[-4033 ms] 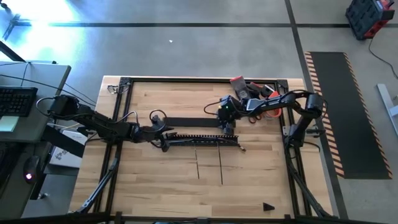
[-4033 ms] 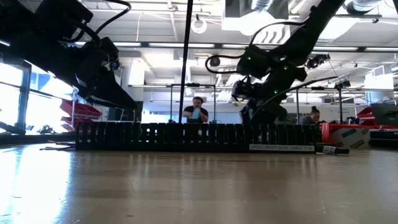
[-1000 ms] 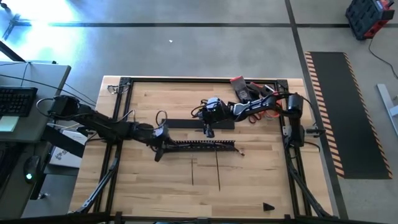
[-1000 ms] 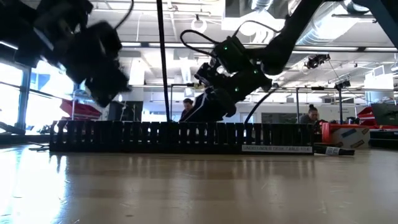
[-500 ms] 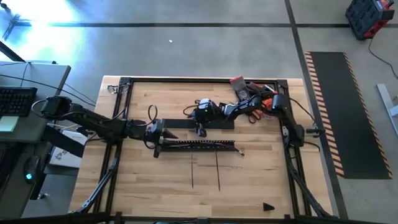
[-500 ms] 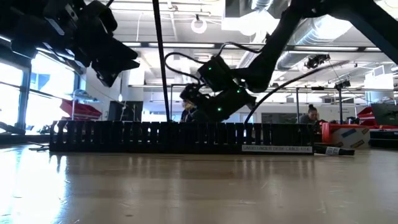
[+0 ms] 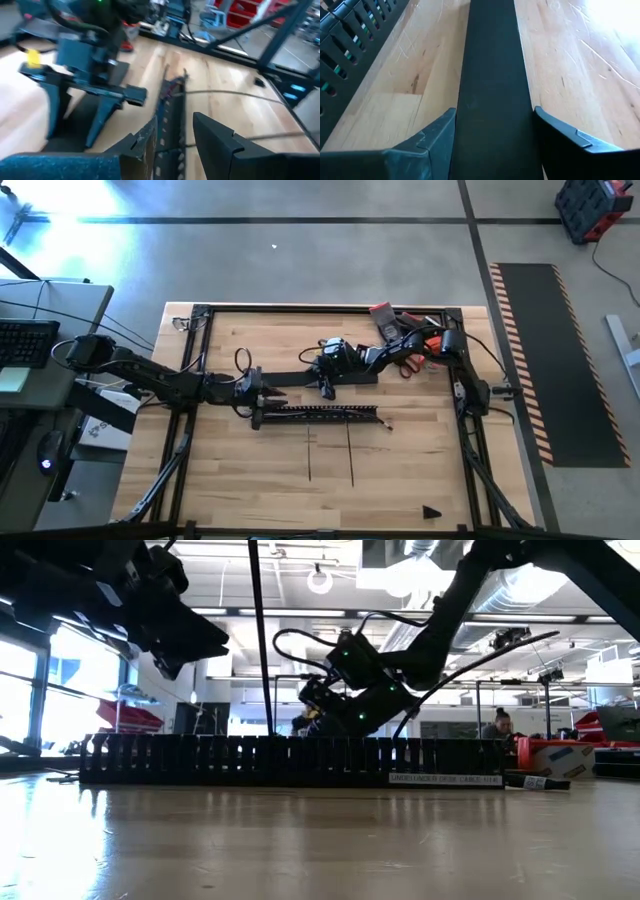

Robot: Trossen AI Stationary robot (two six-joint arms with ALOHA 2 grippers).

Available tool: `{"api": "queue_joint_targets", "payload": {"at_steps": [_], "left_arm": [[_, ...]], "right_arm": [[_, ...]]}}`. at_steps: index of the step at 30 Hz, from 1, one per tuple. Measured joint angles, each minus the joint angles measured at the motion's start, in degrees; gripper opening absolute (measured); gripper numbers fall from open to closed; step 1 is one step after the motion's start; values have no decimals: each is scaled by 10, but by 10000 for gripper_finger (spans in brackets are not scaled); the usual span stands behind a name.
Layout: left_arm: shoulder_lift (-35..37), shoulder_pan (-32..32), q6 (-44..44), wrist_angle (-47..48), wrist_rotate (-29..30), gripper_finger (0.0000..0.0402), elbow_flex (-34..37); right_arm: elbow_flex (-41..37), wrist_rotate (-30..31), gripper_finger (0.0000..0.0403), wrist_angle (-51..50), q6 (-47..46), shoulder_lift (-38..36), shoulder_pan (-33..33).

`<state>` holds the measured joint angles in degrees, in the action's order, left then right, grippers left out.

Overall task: Ziptie cables
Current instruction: Close the black cable duct

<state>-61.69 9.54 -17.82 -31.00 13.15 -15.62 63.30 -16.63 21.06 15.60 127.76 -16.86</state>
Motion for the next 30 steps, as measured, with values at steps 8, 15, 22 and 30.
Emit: {"api": "queue_joint_targets", "payload": {"at_steps": [8,15,22,30], "left_arm": [[37,9,25,-10,44,50,0],[149,11,51,221,71,3,-77],[181,30,64,507,124,0,-233],[172,107,-36,592,156,0,-242]], "right_arm": [[-7,13,211,-12,-42,-30,0],[-13,35,211,-71,-84,-116,15],[-2,83,211,-79,-97,-165,84],[107,133,211,-205,-108,-159,175]]}}
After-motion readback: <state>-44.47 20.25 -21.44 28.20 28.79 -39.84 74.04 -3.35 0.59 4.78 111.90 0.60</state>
